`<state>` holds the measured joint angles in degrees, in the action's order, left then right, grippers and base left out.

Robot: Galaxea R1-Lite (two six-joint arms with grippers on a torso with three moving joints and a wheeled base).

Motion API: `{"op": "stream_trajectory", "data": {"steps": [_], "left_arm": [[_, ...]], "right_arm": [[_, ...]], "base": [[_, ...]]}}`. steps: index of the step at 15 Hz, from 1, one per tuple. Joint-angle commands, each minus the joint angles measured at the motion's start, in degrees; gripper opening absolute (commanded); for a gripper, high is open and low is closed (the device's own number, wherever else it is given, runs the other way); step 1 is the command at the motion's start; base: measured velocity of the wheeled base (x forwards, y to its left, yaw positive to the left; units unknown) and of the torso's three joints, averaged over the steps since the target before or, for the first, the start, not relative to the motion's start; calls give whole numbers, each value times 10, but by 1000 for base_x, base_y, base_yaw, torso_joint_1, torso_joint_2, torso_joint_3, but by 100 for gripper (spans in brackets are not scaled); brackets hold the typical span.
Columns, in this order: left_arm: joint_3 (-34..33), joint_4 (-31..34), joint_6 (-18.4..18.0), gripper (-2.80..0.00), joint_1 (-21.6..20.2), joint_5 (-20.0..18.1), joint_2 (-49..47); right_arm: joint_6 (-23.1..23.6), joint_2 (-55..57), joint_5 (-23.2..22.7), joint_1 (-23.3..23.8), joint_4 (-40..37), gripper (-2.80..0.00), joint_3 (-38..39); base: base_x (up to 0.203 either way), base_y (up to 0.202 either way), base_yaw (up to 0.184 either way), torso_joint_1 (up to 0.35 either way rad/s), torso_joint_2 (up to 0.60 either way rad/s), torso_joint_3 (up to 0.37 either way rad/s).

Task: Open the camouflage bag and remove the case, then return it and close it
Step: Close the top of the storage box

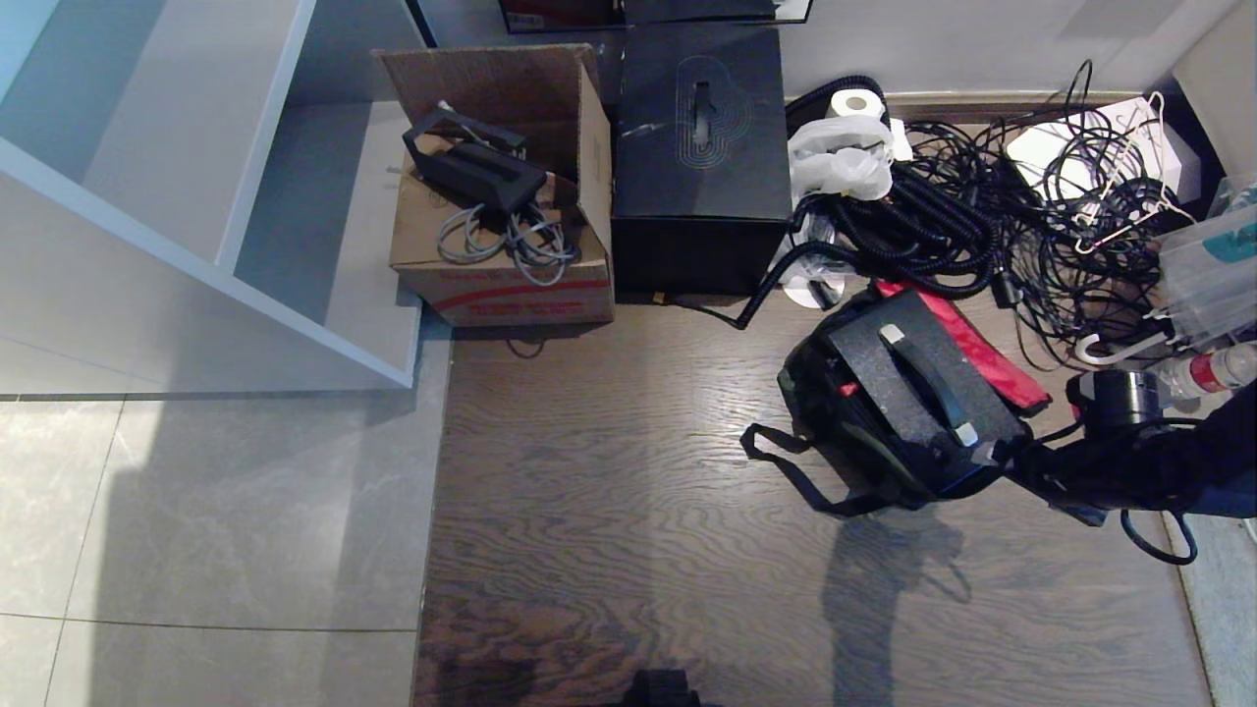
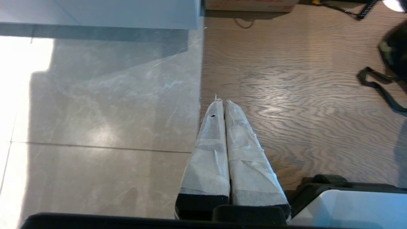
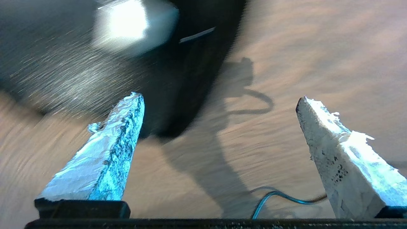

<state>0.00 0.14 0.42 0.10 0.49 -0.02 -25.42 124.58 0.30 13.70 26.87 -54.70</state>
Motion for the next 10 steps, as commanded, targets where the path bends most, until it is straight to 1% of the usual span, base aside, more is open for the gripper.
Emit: {"op": "stream_trajectory", "data": {"steps": [1, 2, 7, 10], "left_arm": [[0, 0, 0, -280, 0, 0, 0], [0, 0, 0, -280, 0, 0, 0], [0, 0, 0, -280, 0, 0, 0], [0, 0, 0, -280, 0, 0, 0]], "right_arm": [[-4, 28, 0, 16, -4, 0, -9], [-5, 32, -2, 26, -8, 0, -11], [0, 52, -2, 40, -11, 0, -27], [-4, 70, 0, 40, -5, 0, -51]], "base": [[0, 0, 0, 0, 0, 0], [0, 0, 0, 0, 0, 0], [0, 0, 0, 0, 0, 0], [0, 0, 0, 0, 0, 0]]}}
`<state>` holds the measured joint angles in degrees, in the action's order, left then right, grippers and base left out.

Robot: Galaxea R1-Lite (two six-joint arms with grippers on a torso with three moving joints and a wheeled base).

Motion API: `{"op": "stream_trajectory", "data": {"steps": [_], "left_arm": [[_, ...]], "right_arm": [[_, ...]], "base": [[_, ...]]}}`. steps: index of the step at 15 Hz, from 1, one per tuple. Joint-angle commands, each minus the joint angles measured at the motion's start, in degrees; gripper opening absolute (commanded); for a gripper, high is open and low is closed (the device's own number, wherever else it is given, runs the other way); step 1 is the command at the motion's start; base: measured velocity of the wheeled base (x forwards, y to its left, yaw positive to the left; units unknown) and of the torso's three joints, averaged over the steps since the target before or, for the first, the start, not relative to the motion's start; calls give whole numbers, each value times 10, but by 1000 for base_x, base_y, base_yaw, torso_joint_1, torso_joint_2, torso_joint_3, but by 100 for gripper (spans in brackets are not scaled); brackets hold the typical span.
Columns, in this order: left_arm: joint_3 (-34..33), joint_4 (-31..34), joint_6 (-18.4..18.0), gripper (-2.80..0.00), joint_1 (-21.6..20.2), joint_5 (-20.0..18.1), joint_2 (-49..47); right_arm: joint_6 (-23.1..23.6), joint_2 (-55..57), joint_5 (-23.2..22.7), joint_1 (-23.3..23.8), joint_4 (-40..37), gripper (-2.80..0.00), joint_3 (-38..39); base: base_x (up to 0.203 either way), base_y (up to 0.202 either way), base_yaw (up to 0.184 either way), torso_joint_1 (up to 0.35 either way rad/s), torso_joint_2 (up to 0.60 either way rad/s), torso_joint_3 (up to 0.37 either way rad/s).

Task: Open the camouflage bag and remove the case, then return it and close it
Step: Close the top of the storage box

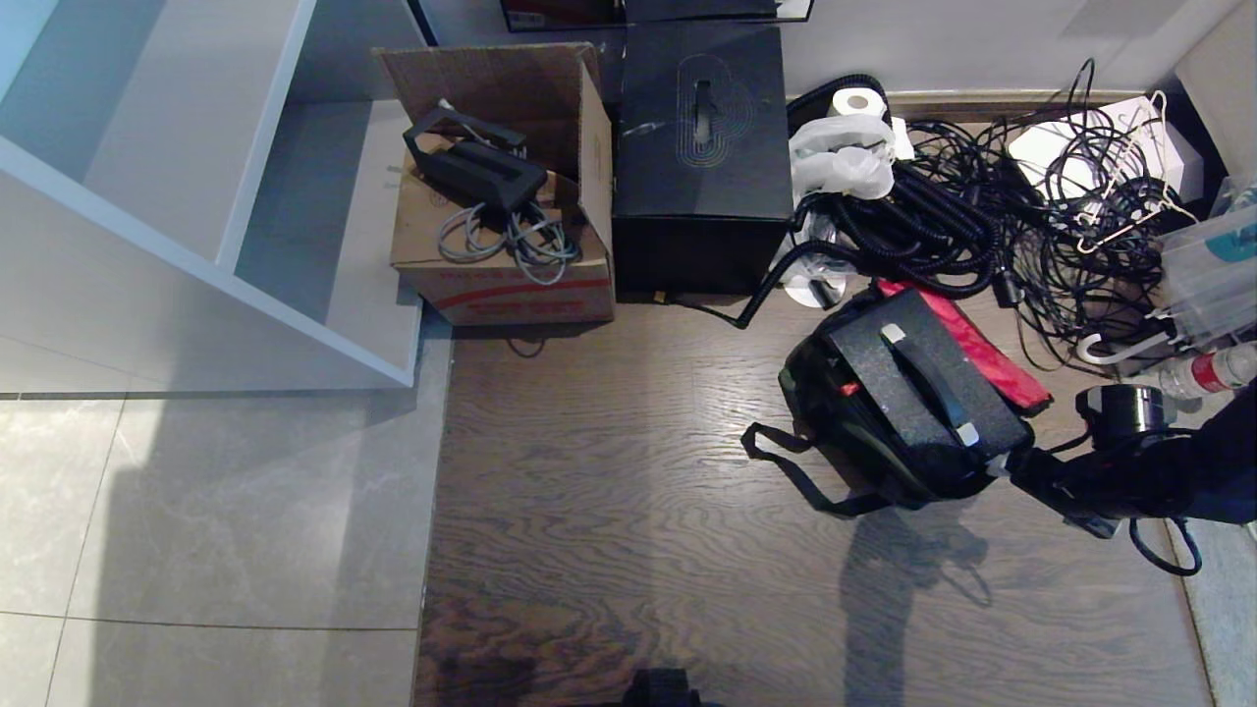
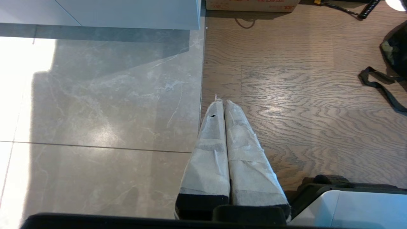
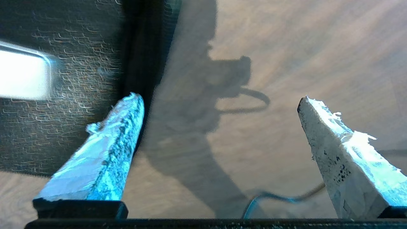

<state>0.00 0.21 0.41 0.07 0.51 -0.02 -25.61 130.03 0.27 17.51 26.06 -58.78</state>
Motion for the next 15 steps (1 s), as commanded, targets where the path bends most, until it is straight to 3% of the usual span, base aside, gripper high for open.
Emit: {"op": "stream_trajectory", "data": {"steps": [1, 15], "left_arm": [[0, 0, 0, -280, 0, 0, 0], [0, 0, 0, -280, 0, 0, 0]], "right_arm": [[-1, 19, 0, 2, 2, 0, -13], [-2, 84, 0, -18, 57, 0, -60]], "base": [[0, 0, 0, 0, 0, 0], [0, 0, 0, 0, 0, 0]]}}
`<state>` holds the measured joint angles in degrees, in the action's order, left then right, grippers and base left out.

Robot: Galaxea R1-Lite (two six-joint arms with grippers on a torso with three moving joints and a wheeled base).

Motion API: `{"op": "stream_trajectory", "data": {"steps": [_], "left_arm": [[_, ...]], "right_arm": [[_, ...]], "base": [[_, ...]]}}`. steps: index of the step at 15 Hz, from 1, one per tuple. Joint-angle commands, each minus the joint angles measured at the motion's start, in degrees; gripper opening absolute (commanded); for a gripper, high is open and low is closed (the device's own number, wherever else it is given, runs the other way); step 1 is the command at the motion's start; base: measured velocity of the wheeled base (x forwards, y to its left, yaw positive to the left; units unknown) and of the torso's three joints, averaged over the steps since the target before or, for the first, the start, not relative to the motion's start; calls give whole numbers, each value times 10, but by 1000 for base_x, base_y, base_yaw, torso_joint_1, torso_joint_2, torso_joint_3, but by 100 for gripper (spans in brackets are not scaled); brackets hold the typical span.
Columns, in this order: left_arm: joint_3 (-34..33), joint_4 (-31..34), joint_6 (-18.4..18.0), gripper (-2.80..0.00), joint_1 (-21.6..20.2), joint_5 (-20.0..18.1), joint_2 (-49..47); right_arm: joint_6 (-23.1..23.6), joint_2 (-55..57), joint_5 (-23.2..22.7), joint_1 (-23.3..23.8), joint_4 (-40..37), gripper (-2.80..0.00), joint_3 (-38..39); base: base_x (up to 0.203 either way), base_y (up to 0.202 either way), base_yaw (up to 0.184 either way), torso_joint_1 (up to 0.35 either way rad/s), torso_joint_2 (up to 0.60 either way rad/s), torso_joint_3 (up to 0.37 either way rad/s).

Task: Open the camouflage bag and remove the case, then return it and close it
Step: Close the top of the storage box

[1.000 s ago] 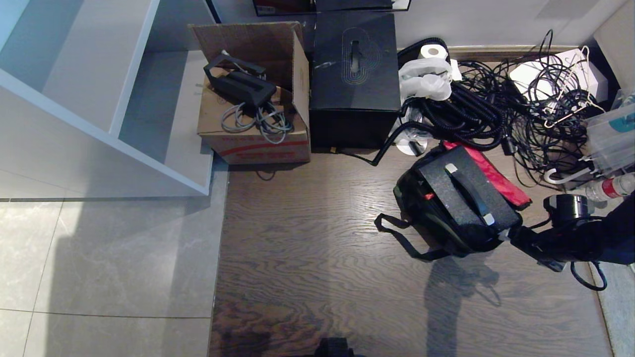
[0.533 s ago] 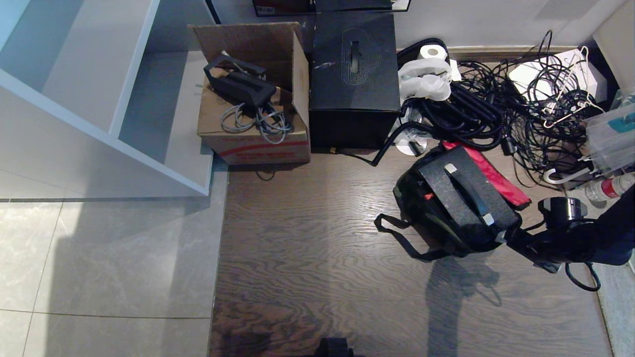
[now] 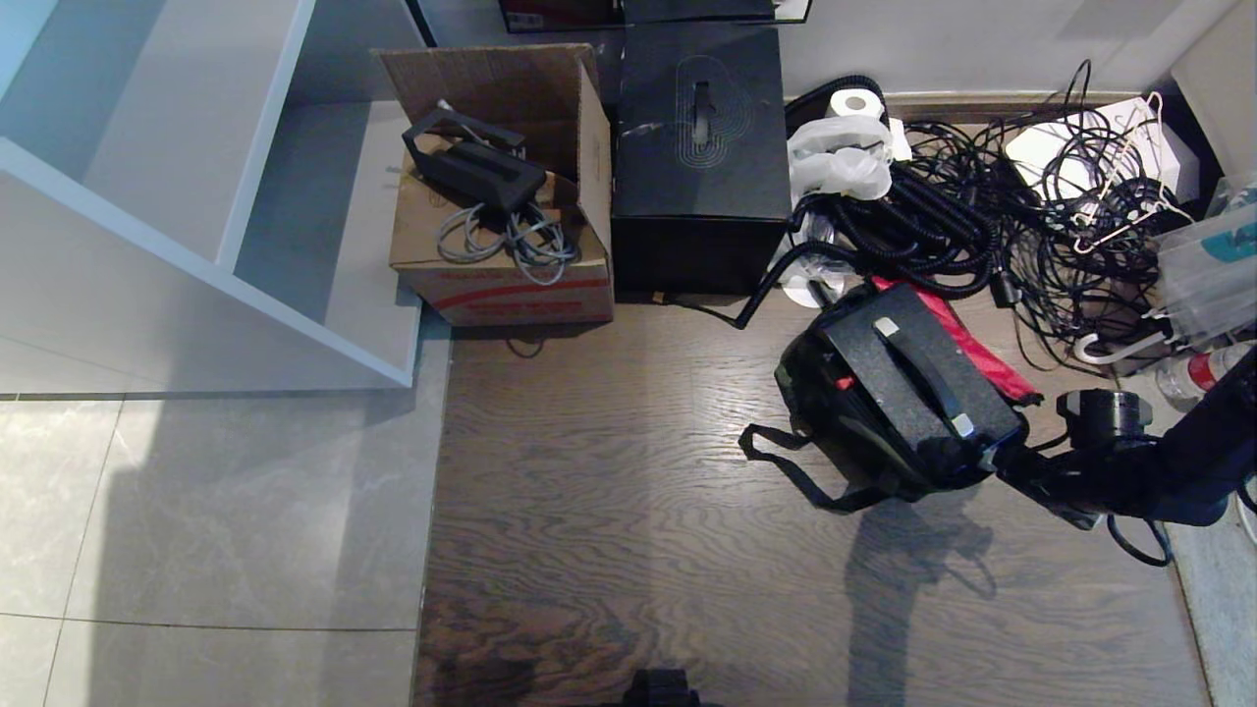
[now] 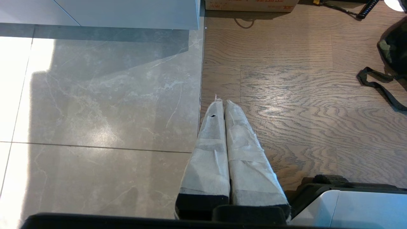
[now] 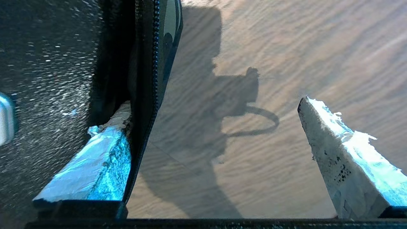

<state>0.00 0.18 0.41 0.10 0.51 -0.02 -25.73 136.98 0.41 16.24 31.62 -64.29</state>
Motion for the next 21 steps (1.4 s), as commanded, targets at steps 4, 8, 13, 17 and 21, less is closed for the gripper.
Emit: {"op": "stream_trajectory", "data": {"steps": [4, 8, 13, 17, 21], "left_arm": [[0, 0, 0, -280, 0, 0, 0], [0, 0, 0, -280, 0, 0, 0], [0, 0, 0, -280, 0, 0, 0], [0, 0, 0, -280, 0, 0, 0], [0, 0, 0, -280, 0, 0, 0]], "right_arm": [[1, 31, 0, -16, 5, -280, -17], [4, 33, 16, -19, 9, -280, -21], [23, -26, 23, -23, 11, -280, -12], [63, -123, 6, -24, 4, -280, 47], [85, -180, -62, -26, -14, -280, 104]], "base": [[0, 0, 0, 0, 0, 0], [0, 0, 0, 0, 0, 0], [0, 0, 0, 0, 0, 0], [0, 0, 0, 0, 0, 0], [0, 0, 0, 0, 0, 0]]}}
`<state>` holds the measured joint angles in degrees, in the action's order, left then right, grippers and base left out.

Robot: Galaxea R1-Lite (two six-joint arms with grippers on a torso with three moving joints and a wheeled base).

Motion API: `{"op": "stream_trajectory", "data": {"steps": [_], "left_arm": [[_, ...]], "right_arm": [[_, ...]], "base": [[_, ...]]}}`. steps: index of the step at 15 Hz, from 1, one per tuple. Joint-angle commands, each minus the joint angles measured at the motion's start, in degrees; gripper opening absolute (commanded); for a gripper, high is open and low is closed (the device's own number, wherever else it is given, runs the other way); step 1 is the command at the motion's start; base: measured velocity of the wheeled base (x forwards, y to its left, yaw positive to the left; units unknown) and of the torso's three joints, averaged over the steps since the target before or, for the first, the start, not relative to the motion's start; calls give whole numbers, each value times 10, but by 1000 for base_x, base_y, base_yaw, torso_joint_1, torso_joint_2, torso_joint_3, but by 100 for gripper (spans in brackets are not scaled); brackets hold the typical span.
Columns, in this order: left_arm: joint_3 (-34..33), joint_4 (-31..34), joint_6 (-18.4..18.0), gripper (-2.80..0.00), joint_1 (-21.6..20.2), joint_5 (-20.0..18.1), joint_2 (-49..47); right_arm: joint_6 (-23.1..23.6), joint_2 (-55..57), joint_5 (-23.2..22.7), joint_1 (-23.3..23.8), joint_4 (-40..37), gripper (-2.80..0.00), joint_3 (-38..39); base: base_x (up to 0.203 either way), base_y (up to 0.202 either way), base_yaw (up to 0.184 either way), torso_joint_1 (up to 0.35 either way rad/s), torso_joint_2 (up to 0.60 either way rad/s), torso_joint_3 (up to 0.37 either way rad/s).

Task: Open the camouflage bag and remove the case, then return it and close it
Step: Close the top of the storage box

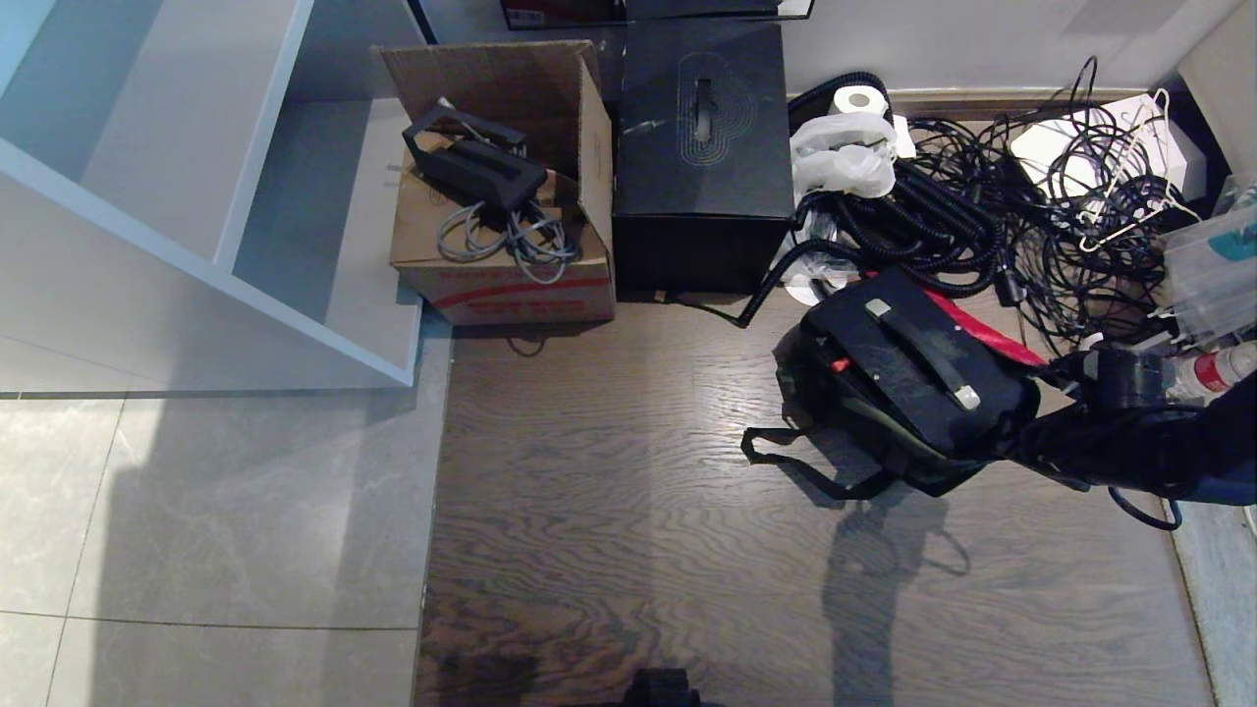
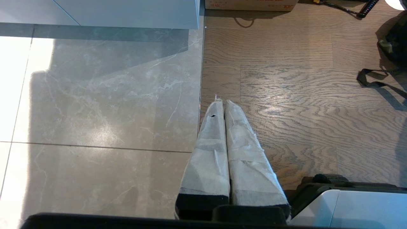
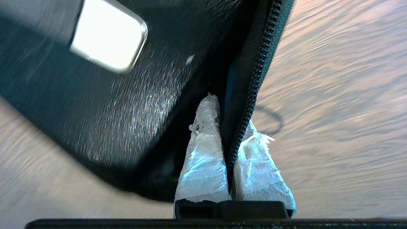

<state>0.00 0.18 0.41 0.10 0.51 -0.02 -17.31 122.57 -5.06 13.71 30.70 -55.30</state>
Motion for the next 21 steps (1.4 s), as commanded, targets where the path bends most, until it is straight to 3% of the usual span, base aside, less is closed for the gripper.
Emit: {"op": "stream_trajectory", "data": {"steps": [1, 5, 8, 10, 11, 16, 18, 21], "left_arm": [[0, 0, 0, -280, 0, 0, 0], [0, 0, 0, -280, 0, 0, 0], [0, 0, 0, -280, 0, 0, 0], [0, 0, 0, -280, 0, 0, 0], [0, 0, 0, -280, 0, 0, 0], [0, 0, 0, -280, 0, 0, 0], [0, 0, 0, -280, 0, 0, 0], [0, 0, 0, -280, 0, 0, 0]], "right_arm": [[14, -48, -5, 3, -8, -280, 11], [44, -20, -32, 10, -64, -280, 31], [90, -14, -31, 15, -61, -280, 19], [94, -4, -32, 14, -65, -280, 25], [96, -1, -32, 14, -58, 0, 23], [111, 0, -37, 12, -62, 0, 36], [107, -21, -90, 15, -58, 0, 37], [57, -40, -117, 14, -53, 0, 20]], "base": [[0, 0, 0, 0, 0, 0], [0, 0, 0, 0, 0, 0], [0, 0, 0, 0, 0, 0], [0, 0, 0, 0, 0, 0], [0, 0, 0, 0, 0, 0], [0, 0, 0, 0, 0, 0], [0, 0, 0, 0, 0, 0], [0, 0, 0, 0, 0, 0]]}}
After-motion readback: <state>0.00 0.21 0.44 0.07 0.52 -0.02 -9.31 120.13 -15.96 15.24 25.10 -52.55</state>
